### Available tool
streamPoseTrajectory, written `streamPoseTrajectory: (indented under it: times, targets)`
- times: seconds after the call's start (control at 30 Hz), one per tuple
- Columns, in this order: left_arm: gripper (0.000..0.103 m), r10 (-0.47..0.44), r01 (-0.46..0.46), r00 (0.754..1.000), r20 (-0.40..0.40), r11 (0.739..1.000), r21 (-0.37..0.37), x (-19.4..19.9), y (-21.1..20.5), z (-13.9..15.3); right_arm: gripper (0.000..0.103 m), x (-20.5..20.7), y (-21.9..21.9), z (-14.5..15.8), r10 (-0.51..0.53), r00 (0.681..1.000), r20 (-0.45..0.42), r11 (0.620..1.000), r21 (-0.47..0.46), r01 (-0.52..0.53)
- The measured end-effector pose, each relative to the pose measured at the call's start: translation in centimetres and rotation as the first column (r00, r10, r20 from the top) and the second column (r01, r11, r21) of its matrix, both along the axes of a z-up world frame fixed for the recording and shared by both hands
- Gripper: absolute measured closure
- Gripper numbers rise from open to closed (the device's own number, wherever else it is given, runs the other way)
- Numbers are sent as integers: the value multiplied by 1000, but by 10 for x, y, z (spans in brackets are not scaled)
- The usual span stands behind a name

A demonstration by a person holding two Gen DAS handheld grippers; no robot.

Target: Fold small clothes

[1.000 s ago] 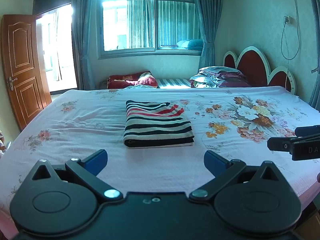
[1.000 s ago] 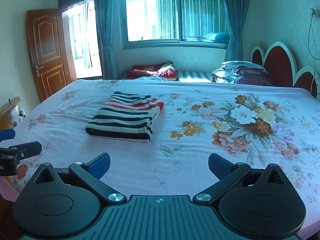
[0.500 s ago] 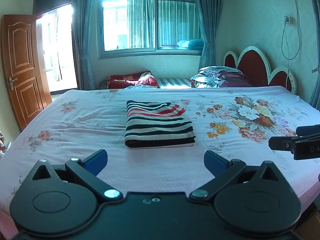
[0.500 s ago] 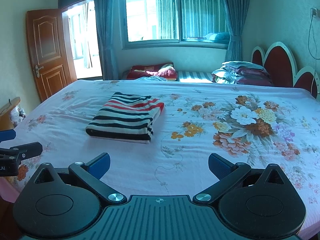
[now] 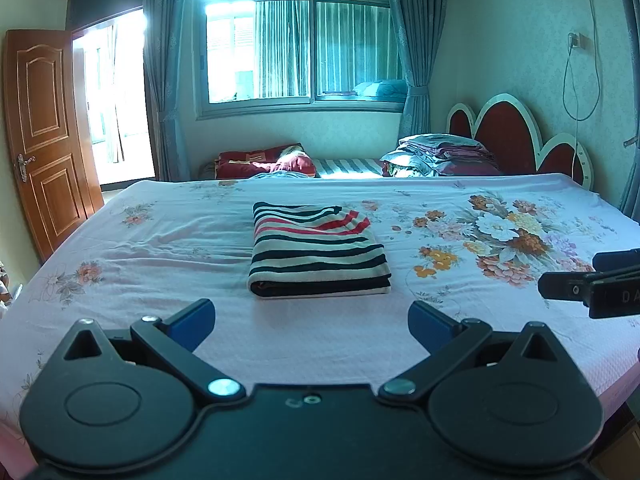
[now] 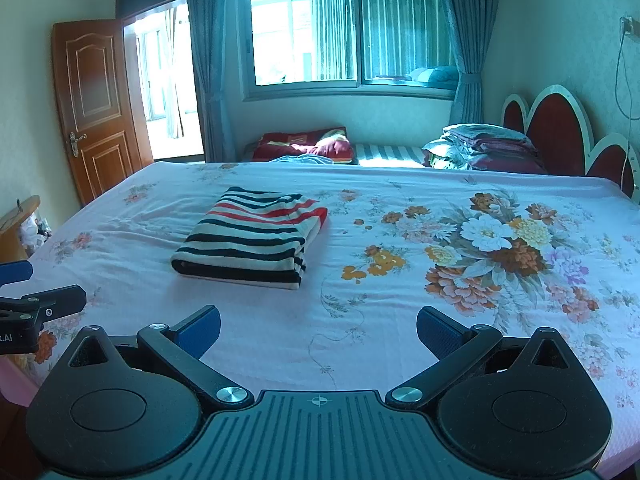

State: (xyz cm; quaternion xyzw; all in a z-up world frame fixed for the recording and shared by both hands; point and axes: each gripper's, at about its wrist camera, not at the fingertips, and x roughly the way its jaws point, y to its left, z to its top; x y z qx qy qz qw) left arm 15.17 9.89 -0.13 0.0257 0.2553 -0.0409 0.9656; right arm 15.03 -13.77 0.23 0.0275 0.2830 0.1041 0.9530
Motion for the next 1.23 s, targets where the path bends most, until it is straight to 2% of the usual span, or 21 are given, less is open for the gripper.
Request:
streamPoseTrajectory:
  times: [0.57,0.73,1.23]
  targets:
    - [1,-3,3,1000,5,1000,-4,1,2,0,0,-2,4,1,4,1000,1,1000,-5,-4]
    - [1,-10,10,1000,22,1000,19,-1,-1,1,0,-1,5,1,9,1000,0,1000,-6,-9]
    - [2,-22,21,999,30,999,24,1,-2,0,0,3,5,-1,24,1000,-3,1000,-5,-24]
